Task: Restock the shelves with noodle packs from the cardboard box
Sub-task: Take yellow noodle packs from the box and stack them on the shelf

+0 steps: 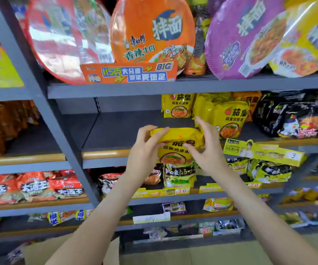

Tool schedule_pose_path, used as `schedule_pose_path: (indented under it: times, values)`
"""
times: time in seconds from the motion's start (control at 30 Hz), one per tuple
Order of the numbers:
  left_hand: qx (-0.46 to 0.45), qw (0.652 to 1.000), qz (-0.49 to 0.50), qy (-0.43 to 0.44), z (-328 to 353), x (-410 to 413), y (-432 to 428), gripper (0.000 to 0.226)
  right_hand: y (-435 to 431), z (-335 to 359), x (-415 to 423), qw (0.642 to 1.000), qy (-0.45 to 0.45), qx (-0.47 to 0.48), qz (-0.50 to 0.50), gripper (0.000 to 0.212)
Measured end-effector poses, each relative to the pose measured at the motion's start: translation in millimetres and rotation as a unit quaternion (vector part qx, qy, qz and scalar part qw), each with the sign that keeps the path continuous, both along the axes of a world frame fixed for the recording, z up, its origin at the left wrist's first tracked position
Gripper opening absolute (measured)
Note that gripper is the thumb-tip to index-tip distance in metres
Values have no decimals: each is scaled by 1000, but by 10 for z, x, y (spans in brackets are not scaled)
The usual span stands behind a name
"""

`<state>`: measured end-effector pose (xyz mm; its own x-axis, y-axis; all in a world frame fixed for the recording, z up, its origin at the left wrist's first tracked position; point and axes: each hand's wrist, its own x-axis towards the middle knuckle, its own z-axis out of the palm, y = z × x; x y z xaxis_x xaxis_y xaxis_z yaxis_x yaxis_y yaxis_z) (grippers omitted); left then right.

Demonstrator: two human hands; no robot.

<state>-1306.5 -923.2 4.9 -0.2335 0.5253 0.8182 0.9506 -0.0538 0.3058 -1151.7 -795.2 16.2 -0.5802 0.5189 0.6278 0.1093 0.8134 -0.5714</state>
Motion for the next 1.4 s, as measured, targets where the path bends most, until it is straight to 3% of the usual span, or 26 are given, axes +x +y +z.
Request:
schedule_pose_path:
  times: [0.1,0.17,0.3,0.57,0.83,0.93,1.1,1.27,1.4]
  values:
    - [14,999,5,-44,136,-114,223,48,111,-122,-144,952,-47,285,-102,83]
    - [12,997,11,-71,195,-170,346,45,142,-251,-247,923,-89,355,-121,89]
    - [-16,993,19,-118,276,-276,551,39,255,-317,-443,925,-133,337,-116,104]
    - [-102,976,48,-187,463,-644,1007,41,801,-121,-784,940,-211,267,-34,95]
    - [-247,969,-2,4,-54,-845,1129,83,1164,-152,-936,934,-287,211,40,85]
    - [-278,957,16,87,-107,-916,1173,80,1238,-163,-1000,930,-291,217,51,84]
    - [-393,916,0,79,-49,-1065,1237,98,1342,-152,-1107,925,-314,209,52,86]
    - [-390,912,16,124,-31,-1143,1452,96,1407,-216,-1187,922,-317,221,-14,86]
    - [-375,912,32,160,-102,-1218,1717,90,1505,-299,-1340,896,-324,278,-121,89]
